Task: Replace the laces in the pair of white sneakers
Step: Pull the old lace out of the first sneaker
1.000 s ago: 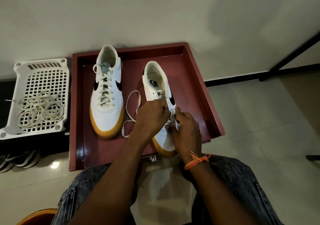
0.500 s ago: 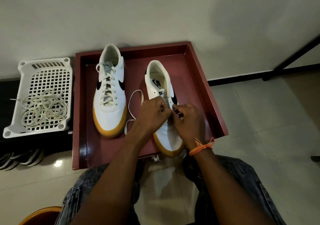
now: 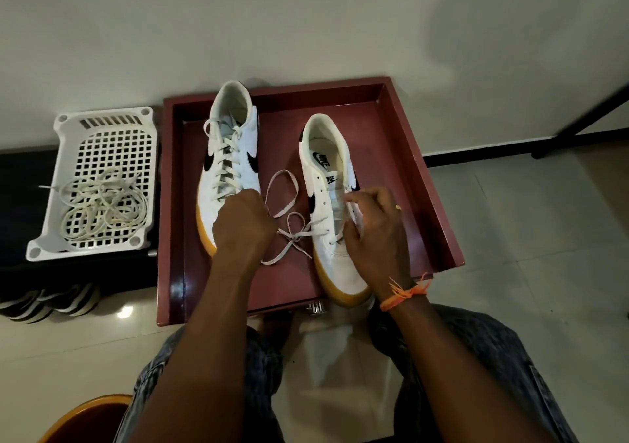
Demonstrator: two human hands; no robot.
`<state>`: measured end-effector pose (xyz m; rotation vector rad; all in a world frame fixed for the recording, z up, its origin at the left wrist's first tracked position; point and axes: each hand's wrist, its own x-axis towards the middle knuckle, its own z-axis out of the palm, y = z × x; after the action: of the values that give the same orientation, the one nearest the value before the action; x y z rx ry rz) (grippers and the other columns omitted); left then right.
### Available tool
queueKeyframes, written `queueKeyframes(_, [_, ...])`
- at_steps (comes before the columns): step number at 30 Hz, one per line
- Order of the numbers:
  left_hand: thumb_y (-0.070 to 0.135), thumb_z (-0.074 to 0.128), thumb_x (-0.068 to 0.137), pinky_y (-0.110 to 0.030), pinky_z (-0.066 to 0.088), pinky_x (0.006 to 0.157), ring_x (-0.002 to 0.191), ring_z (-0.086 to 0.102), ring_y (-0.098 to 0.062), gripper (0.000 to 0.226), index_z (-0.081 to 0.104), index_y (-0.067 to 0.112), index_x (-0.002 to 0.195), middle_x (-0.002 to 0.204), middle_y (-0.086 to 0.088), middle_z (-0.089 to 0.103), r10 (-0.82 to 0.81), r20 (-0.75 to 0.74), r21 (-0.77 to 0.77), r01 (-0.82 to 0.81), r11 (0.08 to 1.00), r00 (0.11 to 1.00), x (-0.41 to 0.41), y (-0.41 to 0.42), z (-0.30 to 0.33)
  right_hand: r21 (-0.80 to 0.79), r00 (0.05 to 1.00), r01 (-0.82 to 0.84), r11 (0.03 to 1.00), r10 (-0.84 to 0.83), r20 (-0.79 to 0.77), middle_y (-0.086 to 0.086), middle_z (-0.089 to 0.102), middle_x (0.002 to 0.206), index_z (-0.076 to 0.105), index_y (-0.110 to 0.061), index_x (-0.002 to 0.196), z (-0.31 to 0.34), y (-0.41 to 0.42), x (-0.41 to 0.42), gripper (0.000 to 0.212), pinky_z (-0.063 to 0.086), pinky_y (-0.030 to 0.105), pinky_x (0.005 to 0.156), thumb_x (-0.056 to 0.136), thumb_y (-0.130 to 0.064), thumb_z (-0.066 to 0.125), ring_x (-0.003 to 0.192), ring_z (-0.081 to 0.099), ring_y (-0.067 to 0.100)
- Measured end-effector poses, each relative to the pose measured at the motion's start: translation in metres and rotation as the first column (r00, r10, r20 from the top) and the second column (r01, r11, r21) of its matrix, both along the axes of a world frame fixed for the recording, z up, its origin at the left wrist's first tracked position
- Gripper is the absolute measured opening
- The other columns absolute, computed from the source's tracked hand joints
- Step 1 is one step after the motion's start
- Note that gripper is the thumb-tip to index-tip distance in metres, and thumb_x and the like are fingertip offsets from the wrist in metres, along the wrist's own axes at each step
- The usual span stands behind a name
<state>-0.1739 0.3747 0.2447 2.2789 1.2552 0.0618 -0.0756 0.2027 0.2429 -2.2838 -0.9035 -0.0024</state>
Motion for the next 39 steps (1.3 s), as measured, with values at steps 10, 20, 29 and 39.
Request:
queueKeyframes(10, [0.029, 0.084, 0.076, -0.008, 0.049, 0.076, 0.088, 0.059, 0.017, 0.056, 0.057, 0.031, 0.125, 0.092, 0.032, 0.057, -0.012, 0.598, -0.231, 0.187, 0.955, 0.801, 0.049, -0.028, 0.018, -0.034, 0.993, -0.012, 0.999, 0.008, -0.118, 0.002, 0.049, 0.118, 0.071, -0.01, 0.078, 0.002, 0.002, 0.008, 0.007, 0.042, 0.008, 0.074, 0.085, -0.01, 0.07, 0.089, 0.047, -0.002])
queueKeyframes(20, [0.019, 0.09, 0.068, -0.013, 0.053, 0.08, 0.093, 0.068, 0.007, 0.074, 0.058, 0.015, 0.134, 0.112, 0.009, 0.071, 0.126, 0.609, -0.426, 0.189, 0.885, 0.783, 0.05, -0.011, 0.01, 0.286, 0.722, 0.546, 0.787, -0.27, -0.637, 0.004, 0.059, 0.109, 0.069, -0.021, 0.091, 0.013, -0.014, 0.011, 0.014, 0.057, 0.03, 0.083, 0.086, -0.009, 0.064, 0.094, 0.065, 0.02])
queueKeyframes(29, [0.032, 0.092, 0.065, -0.024, 0.054, 0.095, 0.111, 0.065, -0.002, 0.081, 0.058, 0.016, 0.137, 0.124, 0.001, 0.069, 0.071, 0.591, -0.392, 0.209, 0.896, 0.804, 0.052, -0.003, 0.002, -0.127, 0.987, -0.013, 0.992, 0.033, 0.155, 0.013, 0.054, 0.121, 0.072, -0.014, 0.082, -0.002, 0.009, 0.001, 0.002, 0.05, 0.049, 0.085, 0.081, -0.012, 0.074, 0.115, 0.052, 0.032])
queueKeyframes(39, [0.039, 0.091, 0.061, -0.034, 0.055, 0.096, 0.11, 0.065, -0.003, 0.082, 0.06, 0.017, 0.134, 0.12, 0.005, 0.07, 0.054, 0.568, -0.406, 0.223, 0.886, 0.821, 0.051, 0.002, 0.001, 0.041, 0.857, 0.461, 0.886, -0.433, -0.278, 0.011, 0.063, 0.108, 0.072, -0.028, 0.088, -0.001, -0.036, 0.045, 0.007, 0.052, 0.033, 0.086, 0.083, -0.023, 0.071, 0.098, 0.061, 0.028])
